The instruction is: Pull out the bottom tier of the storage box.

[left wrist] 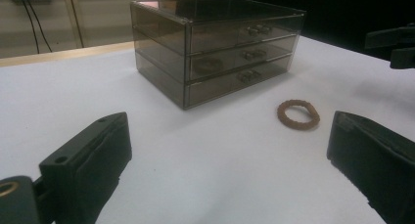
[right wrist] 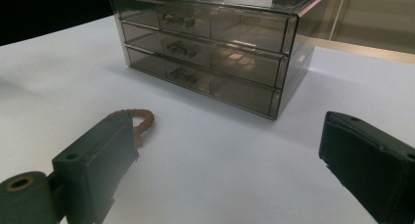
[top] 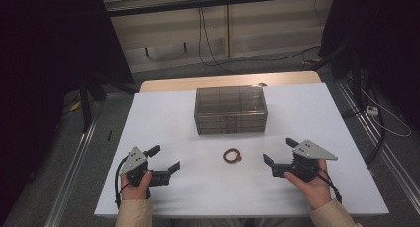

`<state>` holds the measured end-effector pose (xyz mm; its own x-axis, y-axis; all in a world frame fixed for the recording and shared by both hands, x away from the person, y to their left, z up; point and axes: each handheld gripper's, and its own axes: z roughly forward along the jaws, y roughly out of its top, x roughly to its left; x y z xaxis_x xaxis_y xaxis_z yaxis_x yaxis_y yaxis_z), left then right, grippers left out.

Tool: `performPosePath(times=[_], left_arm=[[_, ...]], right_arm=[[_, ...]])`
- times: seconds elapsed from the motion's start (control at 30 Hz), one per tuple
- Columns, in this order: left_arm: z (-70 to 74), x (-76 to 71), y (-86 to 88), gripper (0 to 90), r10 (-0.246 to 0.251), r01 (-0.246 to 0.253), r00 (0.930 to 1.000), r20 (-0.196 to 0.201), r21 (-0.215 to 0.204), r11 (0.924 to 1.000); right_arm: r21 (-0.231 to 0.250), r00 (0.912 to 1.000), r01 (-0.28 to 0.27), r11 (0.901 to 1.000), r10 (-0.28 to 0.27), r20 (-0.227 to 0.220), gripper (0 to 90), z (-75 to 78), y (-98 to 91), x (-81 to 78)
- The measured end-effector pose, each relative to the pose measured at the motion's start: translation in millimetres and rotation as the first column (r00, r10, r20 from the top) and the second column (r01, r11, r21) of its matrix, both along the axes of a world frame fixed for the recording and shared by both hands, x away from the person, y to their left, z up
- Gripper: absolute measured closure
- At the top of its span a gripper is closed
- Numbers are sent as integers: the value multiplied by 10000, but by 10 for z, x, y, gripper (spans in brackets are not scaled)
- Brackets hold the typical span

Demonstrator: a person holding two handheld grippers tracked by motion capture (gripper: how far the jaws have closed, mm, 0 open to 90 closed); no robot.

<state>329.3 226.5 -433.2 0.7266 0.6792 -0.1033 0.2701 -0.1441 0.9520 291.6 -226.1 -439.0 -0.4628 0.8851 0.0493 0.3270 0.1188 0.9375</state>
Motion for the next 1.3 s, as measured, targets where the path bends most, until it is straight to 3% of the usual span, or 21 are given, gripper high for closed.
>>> performPosePath(times=[0.43, 0.6, 0.8, 0.97, 1.03, 1.1, 1.17, 1.2, 1.3], left_arm=[[-2, -3, -37, 28, -58, 58, 10000, -14, 18, 10000], [-7, 3, -47, 28, -118, 118, 9999, -8, 128, 9998], [-6, 0, -48, 28, -151, 151, 9999, -1, 153, 9998], [-6, -5, -46, 28, -97, 97, 10000, -13, 130, 9999], [-7, -4, -47, 28, -83, 84, 10000, -20, 118, 9999], [-7, -2, -47, 28, -110, 110, 9999, -14, 128, 9999], [-8, -1, -47, 28, -99, 100, 9999, -27, 119, 9999], [-8, 0, -47, 28, -103, 104, 9999, -31, 115, 9999], [-10, 1, -49, 28, -136, 136, 9999, -31, 123, 9998]], right_arm=[[-143, 9995, -247, 9996, 244, -177, 74, 24, 105, 114], [-170, 9982, -496, 9986, 490, -342, 117, 25, 177, 172], [-243, 9915, -996, 9947, 971, -866, 218, -1, 332, 259], [-252, 9833, -1360, 9904, 1318, -1251, 333, 6, 477, 366], [-376, 9759, -1571, 9869, 1493, -1589, 415, 18, 577, 468], [-476, 9731, -1664, 9849, 1562, -1693, 437, 19, 606, 500], [-781, 9625, -1977, 9771, 1784, -2043, 534, 11, 686, 589], [-781, 9625, -1977, 9771, 1784, -2043, 534, 11, 686, 589], [-1029, 9456, -2379, 9658, 2060, -2518, 593, -36, 774, 691]])
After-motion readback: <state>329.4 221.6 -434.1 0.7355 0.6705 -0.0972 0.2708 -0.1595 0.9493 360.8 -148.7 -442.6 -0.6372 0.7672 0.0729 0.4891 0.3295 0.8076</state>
